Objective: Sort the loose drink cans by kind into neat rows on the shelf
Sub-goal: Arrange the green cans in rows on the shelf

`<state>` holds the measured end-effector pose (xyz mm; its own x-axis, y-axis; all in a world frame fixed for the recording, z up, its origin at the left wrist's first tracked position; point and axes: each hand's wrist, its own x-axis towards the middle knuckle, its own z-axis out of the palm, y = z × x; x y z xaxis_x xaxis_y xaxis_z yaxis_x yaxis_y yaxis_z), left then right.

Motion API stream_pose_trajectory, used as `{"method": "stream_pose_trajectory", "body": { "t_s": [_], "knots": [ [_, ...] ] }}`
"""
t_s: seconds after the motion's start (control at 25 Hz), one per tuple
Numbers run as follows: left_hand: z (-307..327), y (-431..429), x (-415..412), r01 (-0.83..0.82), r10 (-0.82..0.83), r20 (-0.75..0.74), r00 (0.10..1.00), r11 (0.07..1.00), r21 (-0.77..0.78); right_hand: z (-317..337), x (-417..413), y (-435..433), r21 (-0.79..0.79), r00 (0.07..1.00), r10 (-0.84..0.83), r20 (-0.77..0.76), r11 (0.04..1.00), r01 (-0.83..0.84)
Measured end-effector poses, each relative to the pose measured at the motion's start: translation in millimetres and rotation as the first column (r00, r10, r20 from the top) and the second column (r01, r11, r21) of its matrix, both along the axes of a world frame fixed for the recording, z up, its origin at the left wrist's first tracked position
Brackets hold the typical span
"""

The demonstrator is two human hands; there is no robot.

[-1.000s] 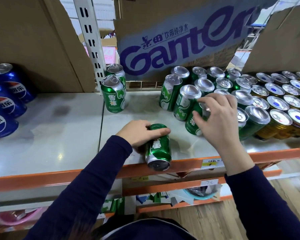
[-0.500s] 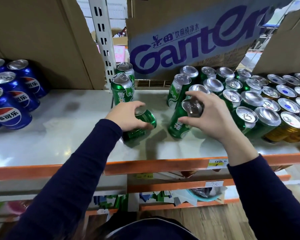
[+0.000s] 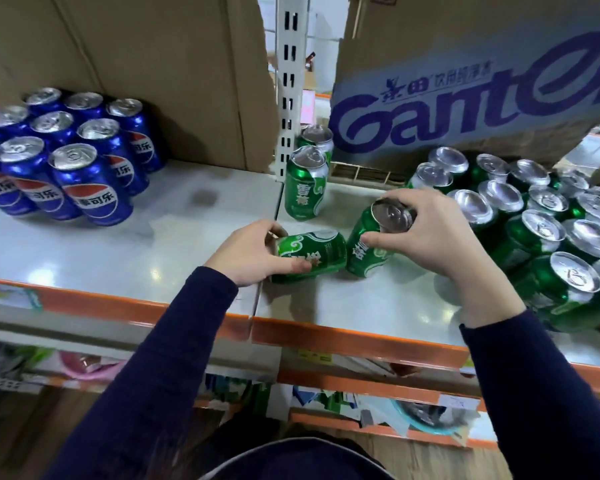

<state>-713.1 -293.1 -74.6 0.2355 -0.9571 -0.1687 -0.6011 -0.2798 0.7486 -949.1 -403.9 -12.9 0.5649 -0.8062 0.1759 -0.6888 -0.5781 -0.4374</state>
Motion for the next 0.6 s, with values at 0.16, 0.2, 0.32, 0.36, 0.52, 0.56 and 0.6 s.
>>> {"method": "stream_pose_trajectory", "body": {
  "t_s": [0.16,0.2,0.32,0.36,0.52,0.56,0.6],
  "knots": [
    [14.6,11.4,54.1,-0.069,0.068,-0.015,0.998,0.994,-0.083,10.9,42.9,2.7,0.041,0.991,0.114,0.067,0.992,-0.117],
    [20.6,13.0,67.8,-0.1,0.096,-0.033,0.995,0.988,-0.119,15.3,56.5,3.2,0.055,0.985,0.138,0.107,0.988,-0.144],
    [36.3,12.7,100.4,-0.158,0.166,0.016,0.986,0.963,-0.217,28.0,101.4,-1.8,0.045,0.954,0.202,0.222,0.975,-0.217],
    [38.4,10.3,107.2,-0.163,0.174,0.026,0.984,0.956,-0.244,30.9,117.2,-5.8,0.021,0.947,0.217,0.237,0.973,-0.228],
    [38.0,-1.7,125.5,-0.127,0.142,0.033,0.989,0.954,-0.273,32.3,188.2,-29.6,-0.099,0.965,0.24,0.107,0.968,-0.23],
    [36.2,-4.1,128.3,-0.12,0.128,0.015,0.992,0.956,-0.267,30.1,203.1,-36.1,-0.119,0.971,0.234,0.041,0.966,-0.228],
    [34.4,-6.2,130.8,-0.116,0.117,-0.012,0.993,0.959,-0.259,26.9,215.0,-42.0,-0.125,0.974,0.227,-0.013,0.966,-0.227]
  ]
}}
